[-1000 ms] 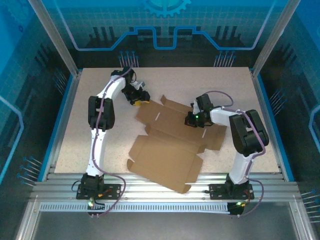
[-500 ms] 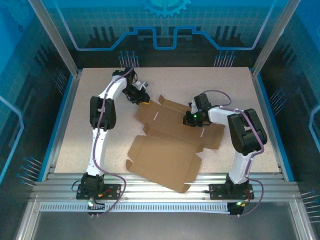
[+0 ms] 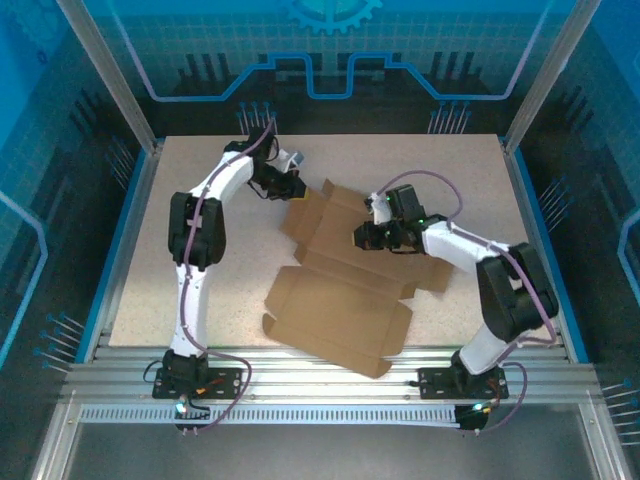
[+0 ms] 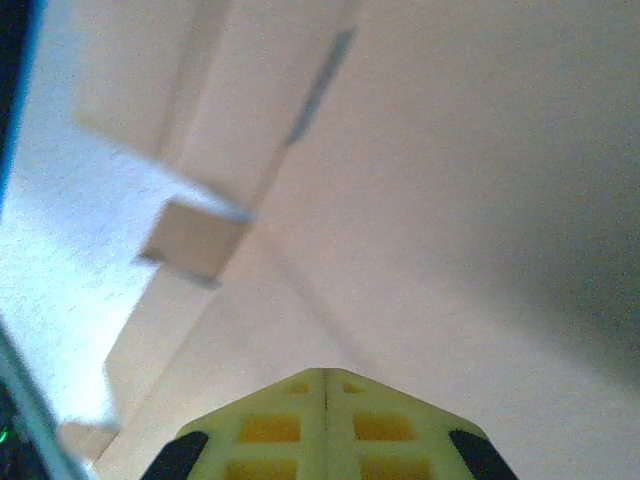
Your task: Fold the paper box
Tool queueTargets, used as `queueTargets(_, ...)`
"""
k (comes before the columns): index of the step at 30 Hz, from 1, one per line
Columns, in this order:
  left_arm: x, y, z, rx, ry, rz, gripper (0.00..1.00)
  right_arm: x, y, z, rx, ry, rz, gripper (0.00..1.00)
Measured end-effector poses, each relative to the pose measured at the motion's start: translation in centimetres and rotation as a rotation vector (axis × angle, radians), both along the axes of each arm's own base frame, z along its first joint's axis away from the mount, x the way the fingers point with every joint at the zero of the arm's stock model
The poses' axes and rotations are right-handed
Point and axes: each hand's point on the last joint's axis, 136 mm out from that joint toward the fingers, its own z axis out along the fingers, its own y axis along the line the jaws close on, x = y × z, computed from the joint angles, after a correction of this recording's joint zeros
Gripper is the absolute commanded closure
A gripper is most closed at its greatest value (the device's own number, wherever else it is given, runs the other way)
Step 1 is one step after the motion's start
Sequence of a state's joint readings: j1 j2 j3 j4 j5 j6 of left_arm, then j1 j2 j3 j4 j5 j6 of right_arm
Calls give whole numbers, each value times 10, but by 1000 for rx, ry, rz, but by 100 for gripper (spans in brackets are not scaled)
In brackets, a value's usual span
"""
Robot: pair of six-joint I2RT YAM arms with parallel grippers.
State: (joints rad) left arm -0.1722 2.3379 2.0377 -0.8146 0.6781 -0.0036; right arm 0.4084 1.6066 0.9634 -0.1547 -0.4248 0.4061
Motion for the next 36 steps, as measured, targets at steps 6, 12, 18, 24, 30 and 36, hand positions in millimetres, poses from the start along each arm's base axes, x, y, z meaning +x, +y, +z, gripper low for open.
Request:
queueTargets(6,9,-13,35,-79,-145,27,87,-80,41,-9,-19,-9,219,100)
queueTargets(12,1,-19,18,-46,-190,33,88,-139,50,-55,-142,72,318,100)
queueTargets(18,-22,-25,25,-16,-257,25,84,-147,41,-92,-222,148,233,100)
queueTargets(24,-39,-13,43,78,-409,36,84,-138,55,-93,-199,126,170,100)
queueTargets(30,-66,-6,46,132,-506,27,84,-135,61,-92,-191,112,140,100)
queueTargets(36,-84,4,33,157,-515,37,83,-135,62,-92,-199,102,129,100)
